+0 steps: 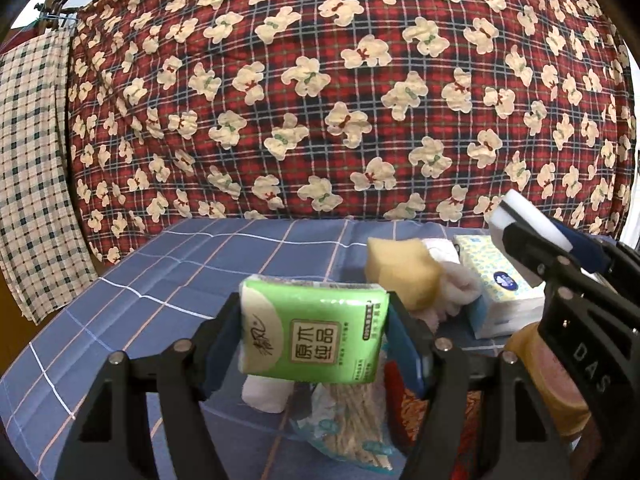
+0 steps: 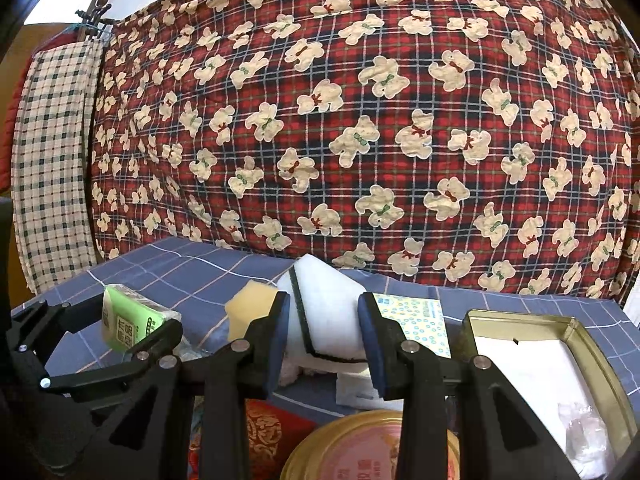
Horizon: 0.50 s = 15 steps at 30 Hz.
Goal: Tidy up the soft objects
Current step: 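Carry the green tissue pack and white foam block with both tools over the tray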
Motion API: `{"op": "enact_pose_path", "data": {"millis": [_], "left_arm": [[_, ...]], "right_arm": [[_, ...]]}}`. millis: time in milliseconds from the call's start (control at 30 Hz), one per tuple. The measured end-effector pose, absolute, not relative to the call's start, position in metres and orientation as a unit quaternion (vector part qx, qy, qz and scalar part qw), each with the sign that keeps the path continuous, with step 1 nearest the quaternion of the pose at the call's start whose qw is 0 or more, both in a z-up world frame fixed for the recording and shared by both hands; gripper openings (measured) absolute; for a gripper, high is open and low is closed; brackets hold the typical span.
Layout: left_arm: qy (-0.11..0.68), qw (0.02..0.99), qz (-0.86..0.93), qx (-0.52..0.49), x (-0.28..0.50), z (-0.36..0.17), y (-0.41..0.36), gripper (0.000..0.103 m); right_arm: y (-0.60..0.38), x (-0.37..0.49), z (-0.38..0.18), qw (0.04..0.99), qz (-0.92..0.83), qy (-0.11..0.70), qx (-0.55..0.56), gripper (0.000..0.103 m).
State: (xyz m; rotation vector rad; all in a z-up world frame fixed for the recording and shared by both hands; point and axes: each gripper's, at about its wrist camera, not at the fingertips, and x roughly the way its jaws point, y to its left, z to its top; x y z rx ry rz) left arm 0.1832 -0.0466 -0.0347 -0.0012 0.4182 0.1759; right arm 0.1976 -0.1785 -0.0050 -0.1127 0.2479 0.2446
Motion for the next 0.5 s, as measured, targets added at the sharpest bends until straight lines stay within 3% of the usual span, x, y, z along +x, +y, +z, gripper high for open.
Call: {"op": "enact_pose_path", "data": {"millis": [500], "left_arm": [[0.225,0.973,0.058,0.004,0.192,-0.037,-0.057,0.069]], "right_arm": [[-0.190,0.198,-0.002,0.985,0.110,0.122,-0.043,0.037]]}}
